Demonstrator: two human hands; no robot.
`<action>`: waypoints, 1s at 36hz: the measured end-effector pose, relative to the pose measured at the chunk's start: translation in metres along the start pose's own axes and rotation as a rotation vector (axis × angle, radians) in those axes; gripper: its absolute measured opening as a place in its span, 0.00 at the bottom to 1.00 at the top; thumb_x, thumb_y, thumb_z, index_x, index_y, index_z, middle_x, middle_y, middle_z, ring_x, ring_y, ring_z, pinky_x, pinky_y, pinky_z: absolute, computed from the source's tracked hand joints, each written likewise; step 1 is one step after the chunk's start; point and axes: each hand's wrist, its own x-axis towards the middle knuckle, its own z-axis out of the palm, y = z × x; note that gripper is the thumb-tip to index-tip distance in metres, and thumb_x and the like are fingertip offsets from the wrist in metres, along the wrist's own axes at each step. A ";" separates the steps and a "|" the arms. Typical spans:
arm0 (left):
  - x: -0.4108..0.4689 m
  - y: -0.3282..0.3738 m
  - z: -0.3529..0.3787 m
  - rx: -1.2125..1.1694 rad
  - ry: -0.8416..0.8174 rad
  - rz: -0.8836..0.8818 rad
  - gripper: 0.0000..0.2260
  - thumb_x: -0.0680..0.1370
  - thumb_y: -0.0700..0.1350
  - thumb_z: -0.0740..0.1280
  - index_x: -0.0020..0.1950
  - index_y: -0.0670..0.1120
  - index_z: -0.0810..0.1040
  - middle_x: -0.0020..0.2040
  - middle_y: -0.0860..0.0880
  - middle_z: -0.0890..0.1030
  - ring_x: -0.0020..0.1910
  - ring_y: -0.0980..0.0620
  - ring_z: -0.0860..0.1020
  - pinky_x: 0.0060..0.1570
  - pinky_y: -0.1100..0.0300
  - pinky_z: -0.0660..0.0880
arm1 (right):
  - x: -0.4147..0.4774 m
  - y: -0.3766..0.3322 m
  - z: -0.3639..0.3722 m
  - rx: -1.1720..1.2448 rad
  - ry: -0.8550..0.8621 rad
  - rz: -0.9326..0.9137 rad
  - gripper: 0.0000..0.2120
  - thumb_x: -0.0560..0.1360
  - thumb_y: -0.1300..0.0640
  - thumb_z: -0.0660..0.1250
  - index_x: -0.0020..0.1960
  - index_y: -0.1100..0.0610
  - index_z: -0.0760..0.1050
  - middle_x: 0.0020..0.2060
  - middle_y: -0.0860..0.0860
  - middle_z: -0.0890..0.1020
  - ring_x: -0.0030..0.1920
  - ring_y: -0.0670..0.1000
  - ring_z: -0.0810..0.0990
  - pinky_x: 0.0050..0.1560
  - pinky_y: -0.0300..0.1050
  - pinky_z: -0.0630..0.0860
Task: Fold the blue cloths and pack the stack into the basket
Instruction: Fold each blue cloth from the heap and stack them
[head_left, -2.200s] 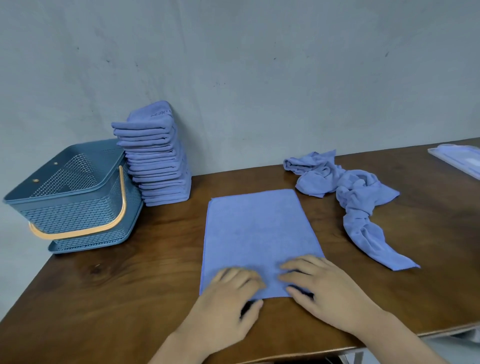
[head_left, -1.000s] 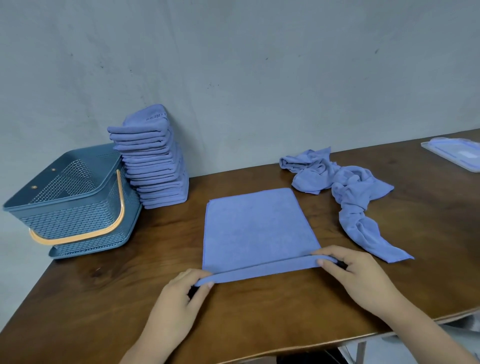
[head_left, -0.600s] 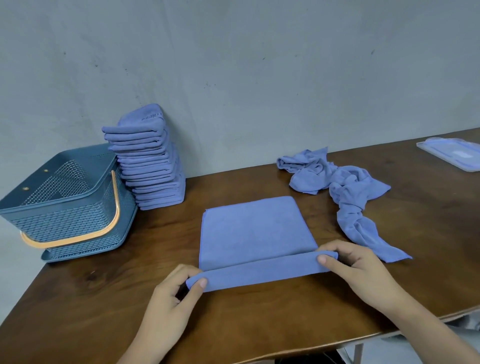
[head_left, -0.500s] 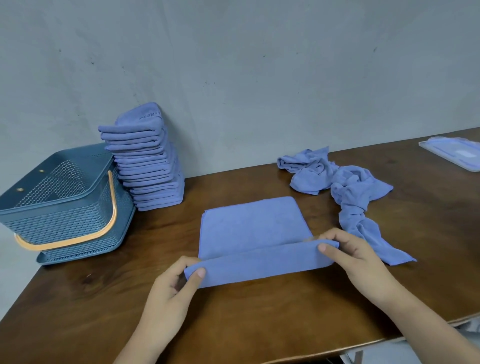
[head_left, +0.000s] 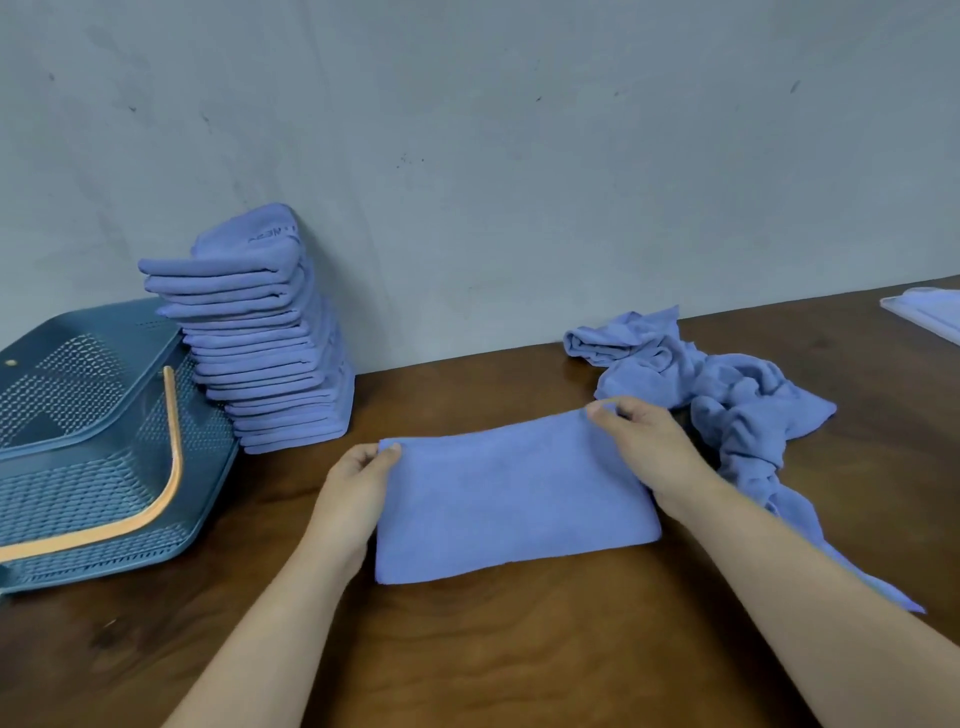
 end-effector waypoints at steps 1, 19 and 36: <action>0.004 -0.005 0.003 0.042 0.043 -0.018 0.11 0.83 0.56 0.68 0.62 0.54 0.81 0.60 0.52 0.84 0.59 0.50 0.82 0.61 0.47 0.79 | 0.002 0.004 0.002 -0.052 -0.002 0.015 0.12 0.82 0.46 0.69 0.59 0.51 0.83 0.57 0.42 0.82 0.58 0.45 0.78 0.57 0.45 0.71; 0.012 -0.041 0.009 0.233 0.103 0.192 0.14 0.85 0.42 0.63 0.54 0.60 0.84 0.46 0.56 0.85 0.46 0.50 0.83 0.48 0.52 0.78 | 0.013 0.045 0.006 -0.274 0.100 -0.140 0.17 0.85 0.59 0.62 0.48 0.42 0.83 0.44 0.44 0.85 0.44 0.51 0.82 0.47 0.52 0.79; -0.009 -0.030 0.012 0.590 0.007 0.369 0.26 0.86 0.43 0.62 0.83 0.58 0.64 0.72 0.71 0.63 0.53 0.86 0.65 0.46 0.82 0.66 | -0.003 0.030 0.017 -0.862 -0.041 -0.201 0.26 0.86 0.50 0.58 0.84 0.44 0.59 0.82 0.38 0.60 0.69 0.51 0.78 0.58 0.48 0.78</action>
